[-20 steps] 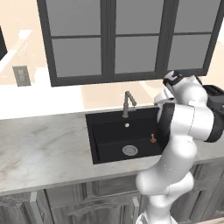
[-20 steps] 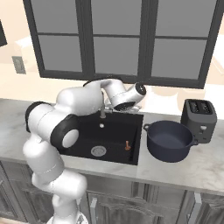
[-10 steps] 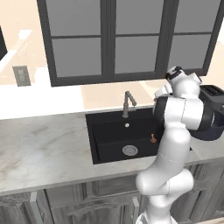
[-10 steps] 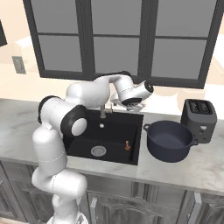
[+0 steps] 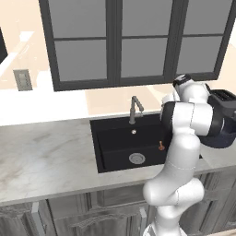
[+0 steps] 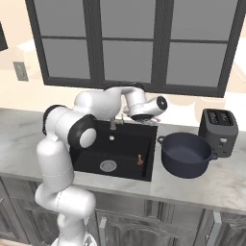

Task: Dump the mushroom from the pot into the sink. Then turn on the water and wash the mushroom. Then turn off the water and put the mushroom back in the pot.

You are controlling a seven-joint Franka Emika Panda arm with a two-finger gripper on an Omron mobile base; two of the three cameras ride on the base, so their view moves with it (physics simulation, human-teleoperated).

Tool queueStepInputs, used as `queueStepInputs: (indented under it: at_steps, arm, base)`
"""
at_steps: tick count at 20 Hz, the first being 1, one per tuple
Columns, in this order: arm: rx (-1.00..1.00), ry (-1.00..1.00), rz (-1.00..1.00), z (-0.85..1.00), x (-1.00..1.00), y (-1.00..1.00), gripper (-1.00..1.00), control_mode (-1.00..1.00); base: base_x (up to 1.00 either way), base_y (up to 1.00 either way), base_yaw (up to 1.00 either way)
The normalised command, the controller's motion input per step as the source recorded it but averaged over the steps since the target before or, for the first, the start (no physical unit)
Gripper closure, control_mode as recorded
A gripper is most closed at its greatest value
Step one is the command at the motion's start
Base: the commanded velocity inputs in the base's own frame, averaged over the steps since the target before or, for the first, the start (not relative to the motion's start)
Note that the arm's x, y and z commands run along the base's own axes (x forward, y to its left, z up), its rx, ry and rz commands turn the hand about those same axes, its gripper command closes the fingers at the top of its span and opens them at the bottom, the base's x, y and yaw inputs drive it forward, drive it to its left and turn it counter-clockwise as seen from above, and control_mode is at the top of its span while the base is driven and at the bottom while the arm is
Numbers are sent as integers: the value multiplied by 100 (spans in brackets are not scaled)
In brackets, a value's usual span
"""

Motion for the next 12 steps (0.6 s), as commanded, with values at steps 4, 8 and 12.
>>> queueStepInputs:
  at_steps: [4,8,12]
  arm:
    - [0,0,-17,0,28,34,-100,-100]
    - [0,1,-12,0,30,29,-100,-100]
    - [1,4,-4,0,43,6,-100,-100]
  base:
    - [0,0,0]
    - [0,0,0]
    - [0,0,0]
